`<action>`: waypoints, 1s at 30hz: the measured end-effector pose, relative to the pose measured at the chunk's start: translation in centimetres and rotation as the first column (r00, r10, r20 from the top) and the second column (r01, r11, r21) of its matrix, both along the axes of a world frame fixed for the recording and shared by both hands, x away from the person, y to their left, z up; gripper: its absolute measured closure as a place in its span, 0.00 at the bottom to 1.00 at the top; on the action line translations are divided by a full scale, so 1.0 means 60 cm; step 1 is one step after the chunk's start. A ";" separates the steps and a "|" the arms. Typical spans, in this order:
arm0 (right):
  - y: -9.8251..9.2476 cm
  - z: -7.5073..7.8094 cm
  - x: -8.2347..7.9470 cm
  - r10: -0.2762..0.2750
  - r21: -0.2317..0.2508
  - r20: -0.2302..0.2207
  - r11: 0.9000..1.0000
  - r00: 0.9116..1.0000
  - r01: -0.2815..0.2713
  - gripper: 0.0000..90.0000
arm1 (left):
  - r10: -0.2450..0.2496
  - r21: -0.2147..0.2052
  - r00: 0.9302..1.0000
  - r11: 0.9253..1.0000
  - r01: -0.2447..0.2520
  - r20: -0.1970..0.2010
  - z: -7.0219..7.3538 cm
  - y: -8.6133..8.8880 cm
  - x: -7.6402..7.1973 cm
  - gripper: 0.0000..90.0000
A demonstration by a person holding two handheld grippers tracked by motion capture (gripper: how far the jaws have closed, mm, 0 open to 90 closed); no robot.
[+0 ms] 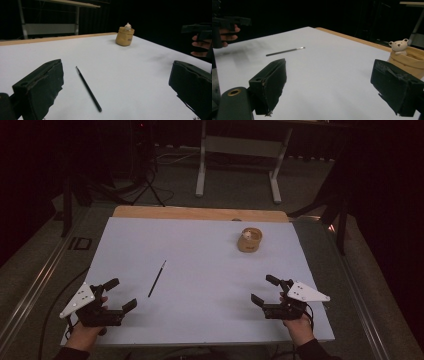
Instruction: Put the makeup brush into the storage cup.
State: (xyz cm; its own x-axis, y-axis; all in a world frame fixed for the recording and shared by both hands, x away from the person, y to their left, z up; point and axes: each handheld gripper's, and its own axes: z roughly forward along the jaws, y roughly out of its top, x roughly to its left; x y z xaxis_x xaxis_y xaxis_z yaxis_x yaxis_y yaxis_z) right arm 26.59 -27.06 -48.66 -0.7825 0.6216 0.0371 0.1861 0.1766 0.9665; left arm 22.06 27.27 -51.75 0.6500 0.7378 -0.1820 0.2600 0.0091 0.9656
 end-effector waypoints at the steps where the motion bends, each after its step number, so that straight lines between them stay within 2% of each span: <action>1: 0.000 0.000 0.000 0.000 0.000 0.000 1.000 1.000 0.000 0.15 | 0.000 0.000 1.000 1.000 0.000 0.000 0.000 0.000 0.000 0.00; 6: 0.000 0.001 0.002 -0.007 0.007 -0.001 1.000 1.000 0.007 0.15 | -0.004 -0.004 1.000 1.000 0.004 -0.008 -0.002 0.002 0.000 0.00; 13: -0.002 0.004 0.002 -0.012 0.020 0.006 1.000 1.000 0.012 0.15 | -0.041 0.025 0.999 0.999 0.041 -0.015 -0.001 -0.010 -0.001 0.00; 18: 0.000 0.006 0.001 -0.019 0.024 0.012 1.000 1.000 0.019 0.14 | -0.053 0.051 0.997 0.997 0.056 -0.055 0.002 -0.018 -0.003 0.00; 22: 0.004 0.008 0.000 -0.013 0.021 0.020 1.000 1.000 0.012 0.15 | -0.037 0.063 0.996 0.997 0.043 -0.084 0.020 -0.025 -0.005 0.00; 23: 0.004 0.008 0.000 -0.015 0.026 0.018 1.000 1.000 0.014 0.14 | -0.043 0.071 0.995 0.996 0.050 -0.093 0.032 -0.029 -0.006 0.00; 25: 0.003 0.008 0.001 -0.019 0.024 0.018 1.000 1.000 0.018 0.15 | -0.037 0.084 0.995 0.995 0.045 -0.089 0.039 -0.033 -0.006 0.00; 26: 0.002 0.007 0.002 -0.019 0.031 0.014 0.999 1.000 0.019 0.15 | -0.031 0.114 0.996 0.993 0.040 -0.082 0.049 -0.039 -0.004 0.00; 27: 0.002 0.007 0.002 -0.019 0.031 0.014 0.999 1.000 0.019 0.15 | -0.031 0.114 0.996 0.993 0.040 -0.082 0.049 -0.039 -0.004 0.00; 30: 0.001 0.009 0.003 -0.020 0.037 0.015 0.999 1.000 0.020 0.15 | -0.053 0.117 0.992 0.991 0.066 -0.112 0.067 -0.048 0.005 0.00</action>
State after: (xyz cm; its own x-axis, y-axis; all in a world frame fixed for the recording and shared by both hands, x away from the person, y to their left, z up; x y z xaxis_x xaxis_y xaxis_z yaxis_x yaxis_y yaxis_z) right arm 26.75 -27.00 -48.12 -0.7707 0.6354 0.0482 0.1741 0.1373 0.9751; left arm 22.37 24.37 -47.73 0.6746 0.7193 -0.1661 0.3602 -0.1243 0.9246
